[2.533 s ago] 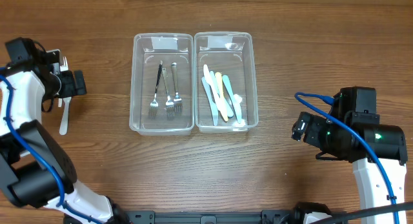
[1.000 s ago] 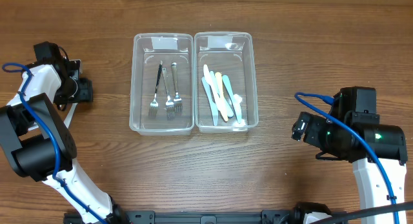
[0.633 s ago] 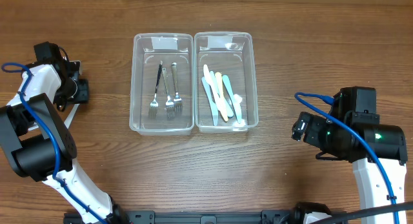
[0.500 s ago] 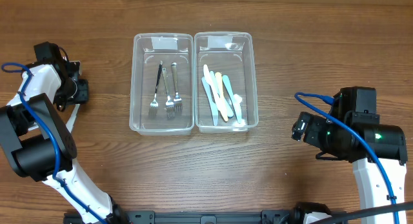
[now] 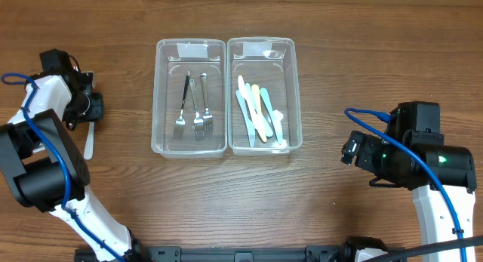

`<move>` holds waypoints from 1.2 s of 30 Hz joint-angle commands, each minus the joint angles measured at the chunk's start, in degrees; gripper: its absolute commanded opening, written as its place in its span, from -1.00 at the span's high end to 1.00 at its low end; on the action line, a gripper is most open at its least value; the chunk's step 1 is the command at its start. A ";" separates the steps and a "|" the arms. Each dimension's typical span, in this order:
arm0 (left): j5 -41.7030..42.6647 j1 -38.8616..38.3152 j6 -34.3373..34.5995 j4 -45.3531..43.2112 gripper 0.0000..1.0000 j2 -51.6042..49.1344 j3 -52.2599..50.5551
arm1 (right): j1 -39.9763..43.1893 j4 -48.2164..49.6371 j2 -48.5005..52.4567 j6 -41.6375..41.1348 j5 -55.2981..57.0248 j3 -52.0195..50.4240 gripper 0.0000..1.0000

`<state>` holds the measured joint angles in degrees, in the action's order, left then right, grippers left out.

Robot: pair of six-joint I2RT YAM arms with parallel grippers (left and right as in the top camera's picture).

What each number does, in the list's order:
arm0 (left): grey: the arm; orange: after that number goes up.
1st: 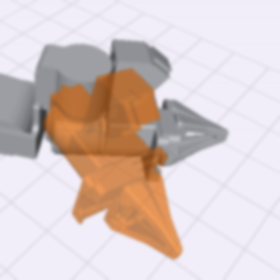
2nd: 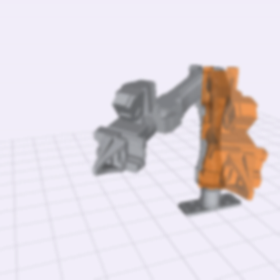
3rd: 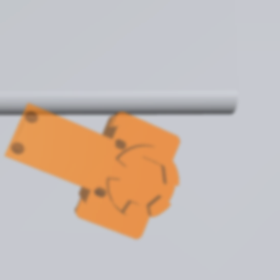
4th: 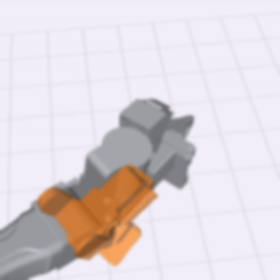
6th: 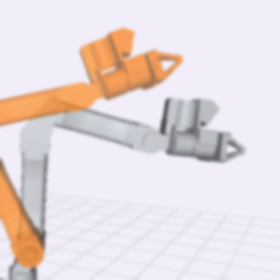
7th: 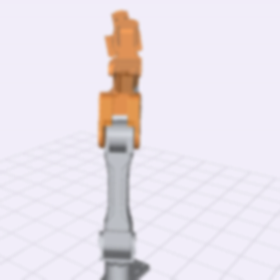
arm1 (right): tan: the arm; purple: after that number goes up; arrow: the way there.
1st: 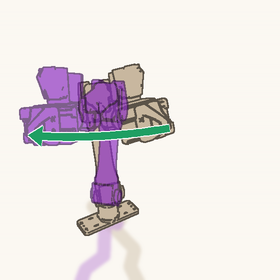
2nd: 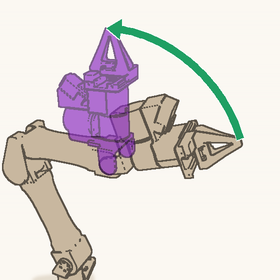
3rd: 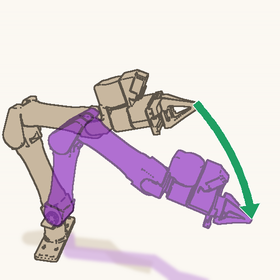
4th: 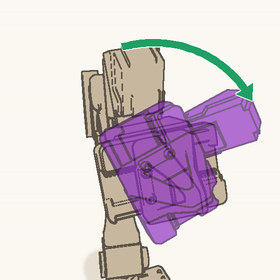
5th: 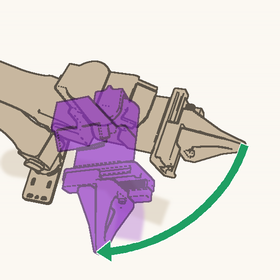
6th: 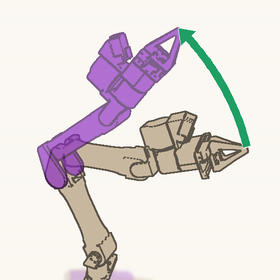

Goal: Pack container
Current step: 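Carry the white plastic fork into the left container and release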

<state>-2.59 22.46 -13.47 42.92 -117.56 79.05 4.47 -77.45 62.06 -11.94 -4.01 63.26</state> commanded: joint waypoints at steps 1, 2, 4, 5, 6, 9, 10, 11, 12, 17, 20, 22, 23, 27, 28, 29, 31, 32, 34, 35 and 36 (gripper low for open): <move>-0.04 -0.04 1.70 2.40 0.92 -2.49 1.49 | 0.04 0.68 -0.20 0.20 0.48 0.44 -0.98; 0.66 -0.11 2.01 3.61 0.92 -1.44 2.82 | 0.04 0.85 -0.20 0.20 0.48 0.44 -0.98; 1.16 -0.68 2.43 5.40 0.92 1.68 5.03 | 0.04 1.05 -0.20 0.20 0.48 0.44 -0.98; 1.16 -1.16 2.99 6.03 0.92 3.82 5.90 | 0.04 1.18 -0.20 0.20 0.48 0.44 -0.98; 1.18 -1.95 3.48 6.43 0.92 6.62 6.47 | 0.04 1.36 -0.20 0.20 0.48 0.44 -0.98; 1.33 -5.46 5.25 7.50 0.92 14.97 6.64 | 0.04 1.60 -0.20 0.17 0.48 0.44 -0.98; 1.31 -7.30 6.32 8.02 0.92 17.97 6.64 | 0.04 1.70 -0.20 0.17 0.46 0.44 -0.98; 1.31 -9.81 7.72 8.76 0.92 21.27 6.64 | 0.04 1.77 -0.20 0.17 0.46 0.44 -0.98; 1.18 -11.91 8.57 9.20 0.92 23.58 6.64 | 0.04 1.77 -0.20 0.17 0.46 0.44 -0.98; -0.33 -27.06 20.13 8.61 0.92 32.52 6.62 | 0.04 1.75 -0.20 0.15 0.46 0.44 -0.98; -0.83 -35.39 25.51 5.44 0.92 31.26 6.62 | 0.04 1.70 -0.20 0.15 0.44 0.44 -0.98; -1.03 -38.10 26.93 3.32 0.92 28.44 6.62 | 0.04 1.62 -0.20 0.13 0.44 0.44 -0.98; -0.98 -38.73 28.48 2.25 0.92 26.36 6.60 | 0.04 1.42 -0.20 0.13 0.42 0.44 -0.98; 0.76 -39.06 29.77 -0.61 0.92 16.28 6.62 | 0.04 1.18 -0.20 0.11 0.44 0.44 -0.98; 0.74 -39.06 29.77 -0.98 0.92 14.16 6.62 | 0.04 1.16 -0.20 0.11 0.44 0.44 -0.98; 0.72 -39.04 29.77 -1.14 0.92 11.80 6.62 | 0.04 1.14 -0.20 0.11 0.44 0.44 -0.98; 0.76 -39.04 29.77 -1.27 0.92 8.28 6.62 | 0.04 1.07 -0.20 0.11 0.44 0.44 -0.98; 0.76 -39.04 29.75 -1.38 0.92 7.32 6.62 | 0.04 1.05 -0.20 0.11 0.44 0.44 -0.98; 0.76 -39.01 28.37 -1.70 0.82 7.56 6.73 | 0.04 0.85 -0.20 0.11 0.44 0.44 -0.98; 0.74 -39.01 27.12 -1.55 0.05 8.15 7.26 | 0.04 0.83 -0.20 0.11 0.44 0.44 -0.98; 0.74 -39.01 26.14 -0.81 -0.34 8.85 8.24 | 0.04 0.83 -0.20 0.11 0.44 0.44 -0.98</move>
<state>-2.15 -16.62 14.79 41.89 -110.98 84.90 4.47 -76.58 62.06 -11.97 -4.01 63.26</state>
